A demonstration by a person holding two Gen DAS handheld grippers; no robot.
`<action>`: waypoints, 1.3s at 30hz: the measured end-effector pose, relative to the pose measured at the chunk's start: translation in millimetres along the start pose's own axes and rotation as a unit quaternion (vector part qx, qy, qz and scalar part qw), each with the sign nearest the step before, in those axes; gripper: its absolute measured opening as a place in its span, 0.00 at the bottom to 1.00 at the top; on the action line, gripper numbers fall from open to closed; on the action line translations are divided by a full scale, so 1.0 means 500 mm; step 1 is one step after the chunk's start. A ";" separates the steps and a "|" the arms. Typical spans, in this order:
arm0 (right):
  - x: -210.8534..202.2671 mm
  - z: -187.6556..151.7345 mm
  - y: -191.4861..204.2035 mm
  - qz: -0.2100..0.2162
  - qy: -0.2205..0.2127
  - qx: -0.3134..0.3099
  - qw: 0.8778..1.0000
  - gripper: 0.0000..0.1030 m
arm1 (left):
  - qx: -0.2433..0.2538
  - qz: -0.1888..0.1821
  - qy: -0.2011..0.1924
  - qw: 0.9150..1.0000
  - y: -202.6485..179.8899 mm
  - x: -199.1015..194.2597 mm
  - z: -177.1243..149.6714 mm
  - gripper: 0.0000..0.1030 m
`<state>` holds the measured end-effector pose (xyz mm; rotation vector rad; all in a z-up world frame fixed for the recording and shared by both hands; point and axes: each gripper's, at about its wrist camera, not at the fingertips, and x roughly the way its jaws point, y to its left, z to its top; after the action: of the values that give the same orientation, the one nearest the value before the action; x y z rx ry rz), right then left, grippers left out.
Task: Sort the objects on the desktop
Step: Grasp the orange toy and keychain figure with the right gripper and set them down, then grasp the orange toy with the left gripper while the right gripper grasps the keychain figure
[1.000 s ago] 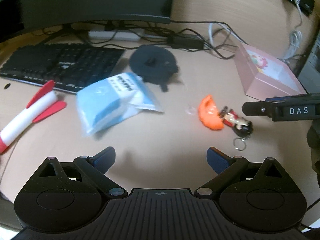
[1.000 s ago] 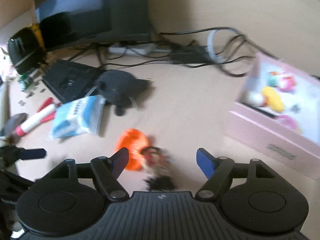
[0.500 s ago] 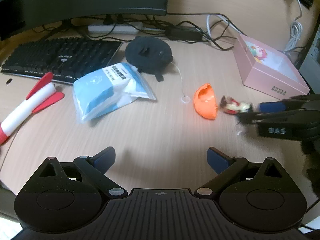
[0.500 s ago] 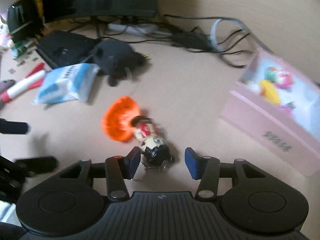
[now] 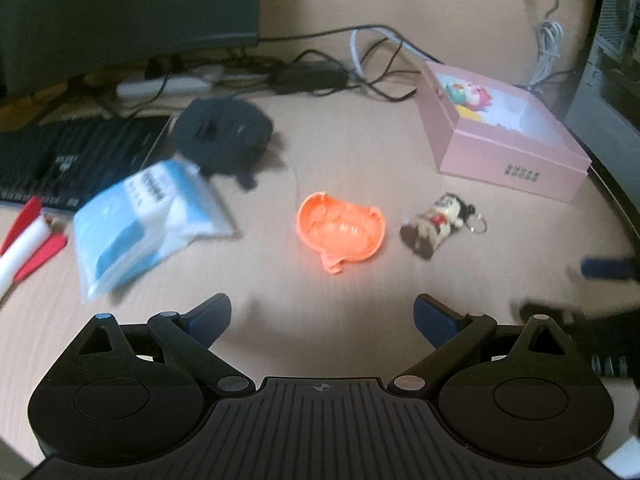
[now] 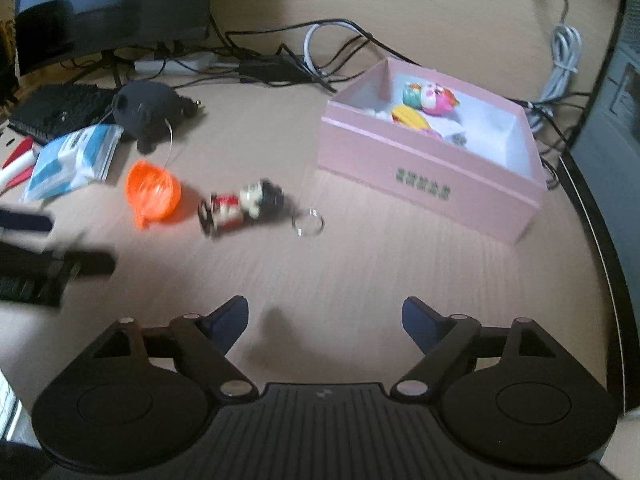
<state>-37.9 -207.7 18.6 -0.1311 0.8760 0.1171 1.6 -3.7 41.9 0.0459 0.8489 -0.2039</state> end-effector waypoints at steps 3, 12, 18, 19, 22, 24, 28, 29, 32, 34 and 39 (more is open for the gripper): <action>-0.010 -0.018 0.004 -0.014 0.001 -0.002 1.000 0.84 | 0.033 -0.007 -0.022 0.999 -0.014 0.022 0.012 0.91; -0.044 -0.046 0.004 -0.045 -0.011 -0.020 0.999 0.91 | 0.074 0.007 -0.027 0.997 -0.016 0.094 0.061 0.63; -0.041 -0.051 -0.005 -0.049 -0.006 -0.014 0.999 0.91 | 0.072 0.003 -0.015 0.997 -0.018 0.087 0.046 0.45; -0.040 -0.049 -0.005 -0.047 -0.008 -0.014 0.999 0.91 | 0.072 -0.004 -0.011 0.997 -0.019 0.078 0.039 0.45; -0.038 -0.038 0.004 -0.035 -0.019 -0.025 0.999 0.91 | 0.068 -0.025 -0.003 0.997 -0.020 0.045 0.011 0.45; -0.032 -0.027 0.018 -0.021 -0.030 -0.043 0.998 0.91 | 0.066 -0.027 0.003 0.997 -0.017 0.027 -0.009 0.46; -0.007 0.006 0.048 0.010 -0.050 -0.075 0.996 0.91 | 0.047 -0.002 0.007 0.999 0.004 0.009 -0.029 0.50; 0.000 0.016 0.053 0.016 -0.056 -0.080 0.995 0.91 | 0.038 0.005 0.006 0.999 0.013 0.005 -0.030 0.52; 0.025 0.046 0.077 0.028 -0.075 -0.095 0.992 0.91 | 0.015 0.015 0.001 1.000 0.033 -0.011 -0.032 0.60; 0.046 0.066 0.088 0.037 -0.081 -0.097 0.991 0.91 | 0.006 0.021 -0.002 1.000 0.043 -0.026 -0.036 0.66; 0.105 0.098 0.100 0.057 -0.074 -0.110 0.990 0.91 | -0.018 0.034 -0.003 0.999 0.069 -0.061 -0.058 0.78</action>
<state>24.7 -147.7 5.9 -0.2755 0.7211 0.3263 -32.6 38.3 44.3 0.0393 0.8437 -0.1252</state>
